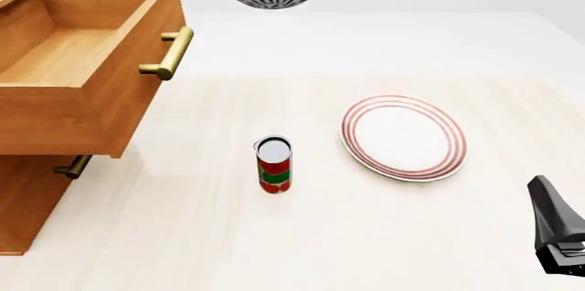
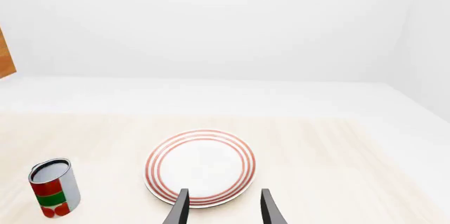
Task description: Put the bowl in the top drawer of the cabinet.
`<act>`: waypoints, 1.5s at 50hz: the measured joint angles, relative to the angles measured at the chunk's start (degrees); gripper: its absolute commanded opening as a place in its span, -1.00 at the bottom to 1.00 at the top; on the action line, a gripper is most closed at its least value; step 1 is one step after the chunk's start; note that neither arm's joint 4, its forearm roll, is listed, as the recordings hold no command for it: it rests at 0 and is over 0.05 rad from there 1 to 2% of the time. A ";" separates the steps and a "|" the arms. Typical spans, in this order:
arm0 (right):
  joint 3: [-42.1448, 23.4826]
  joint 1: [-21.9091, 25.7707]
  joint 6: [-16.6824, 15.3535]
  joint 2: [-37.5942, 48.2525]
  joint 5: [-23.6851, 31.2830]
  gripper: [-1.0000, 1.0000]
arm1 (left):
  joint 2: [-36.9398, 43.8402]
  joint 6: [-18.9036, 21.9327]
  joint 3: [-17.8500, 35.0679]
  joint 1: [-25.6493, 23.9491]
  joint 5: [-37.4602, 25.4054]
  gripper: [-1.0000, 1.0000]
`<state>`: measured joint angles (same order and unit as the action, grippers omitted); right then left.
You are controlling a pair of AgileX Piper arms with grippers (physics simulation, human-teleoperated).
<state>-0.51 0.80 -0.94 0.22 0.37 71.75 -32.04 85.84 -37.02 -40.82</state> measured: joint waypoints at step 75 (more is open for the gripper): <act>0.00 0.00 0.00 0.00 0.00 1.00 | -5.85 -2.87 -2.23 34.12 -4.73 -1.00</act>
<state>-0.51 0.80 -0.94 0.22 0.37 65.89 -34.91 83.61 -2.90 -45.55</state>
